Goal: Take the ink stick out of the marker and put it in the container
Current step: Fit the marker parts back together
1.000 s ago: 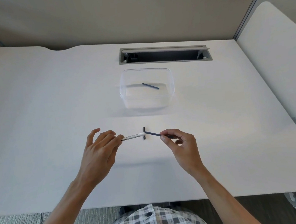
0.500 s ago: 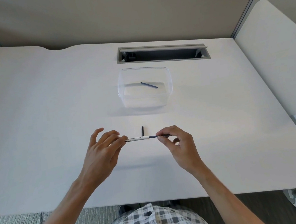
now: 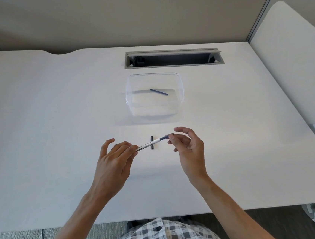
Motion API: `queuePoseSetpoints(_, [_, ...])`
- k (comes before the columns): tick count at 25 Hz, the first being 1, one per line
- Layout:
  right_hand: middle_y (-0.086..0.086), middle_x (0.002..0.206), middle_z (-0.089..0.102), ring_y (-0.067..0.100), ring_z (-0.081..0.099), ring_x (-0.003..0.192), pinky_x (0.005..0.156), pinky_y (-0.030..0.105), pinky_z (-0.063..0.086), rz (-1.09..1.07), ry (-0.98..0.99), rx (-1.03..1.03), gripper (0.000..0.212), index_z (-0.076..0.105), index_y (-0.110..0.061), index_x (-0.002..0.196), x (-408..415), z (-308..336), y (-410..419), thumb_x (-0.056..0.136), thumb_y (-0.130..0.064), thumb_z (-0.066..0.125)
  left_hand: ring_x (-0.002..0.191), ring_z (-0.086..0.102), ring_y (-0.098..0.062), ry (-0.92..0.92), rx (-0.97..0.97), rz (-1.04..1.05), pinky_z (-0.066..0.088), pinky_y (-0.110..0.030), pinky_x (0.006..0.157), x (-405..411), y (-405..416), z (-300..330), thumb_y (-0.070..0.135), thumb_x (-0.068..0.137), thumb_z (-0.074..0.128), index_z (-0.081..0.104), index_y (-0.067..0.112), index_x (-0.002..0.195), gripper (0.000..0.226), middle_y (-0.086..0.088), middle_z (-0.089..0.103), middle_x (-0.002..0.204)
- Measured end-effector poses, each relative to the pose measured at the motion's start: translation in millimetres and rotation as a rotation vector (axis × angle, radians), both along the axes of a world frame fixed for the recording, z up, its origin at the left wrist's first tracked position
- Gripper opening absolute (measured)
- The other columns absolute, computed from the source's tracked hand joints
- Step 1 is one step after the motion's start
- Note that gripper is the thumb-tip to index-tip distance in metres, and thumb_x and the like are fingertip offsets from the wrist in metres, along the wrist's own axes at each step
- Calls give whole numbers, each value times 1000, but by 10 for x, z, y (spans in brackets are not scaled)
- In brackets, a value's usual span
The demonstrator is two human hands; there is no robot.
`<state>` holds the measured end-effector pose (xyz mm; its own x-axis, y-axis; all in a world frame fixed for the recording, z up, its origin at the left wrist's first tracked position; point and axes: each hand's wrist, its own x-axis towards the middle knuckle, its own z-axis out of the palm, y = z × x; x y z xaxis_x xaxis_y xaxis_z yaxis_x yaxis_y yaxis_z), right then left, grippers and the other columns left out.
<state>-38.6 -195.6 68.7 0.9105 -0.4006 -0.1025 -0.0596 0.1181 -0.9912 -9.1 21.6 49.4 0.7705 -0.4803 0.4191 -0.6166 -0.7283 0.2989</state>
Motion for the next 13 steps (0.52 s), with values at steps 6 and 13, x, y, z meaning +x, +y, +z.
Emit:
queuePoseSetpoints(6, [-1,80,79,7,71,77,64,23,47,-25,9,-18,5,71,-11,85,42,-23,80,85,-9,75,100,66,-14,13,-5,-9,28,-39,111,38,-40,-13,23,100,43,67,15,108,27,7,71,94])
queuePoseSetpoints(13, [-7,90,77,14,69,84,64,21,44,40,54,-120,20,76,-22,88,102,-144,192,99,-22,59,94,66,-16,24,7,13,28,-39,110,163,-6,-57,20,99,45,66,16,107,22,6,69,93])
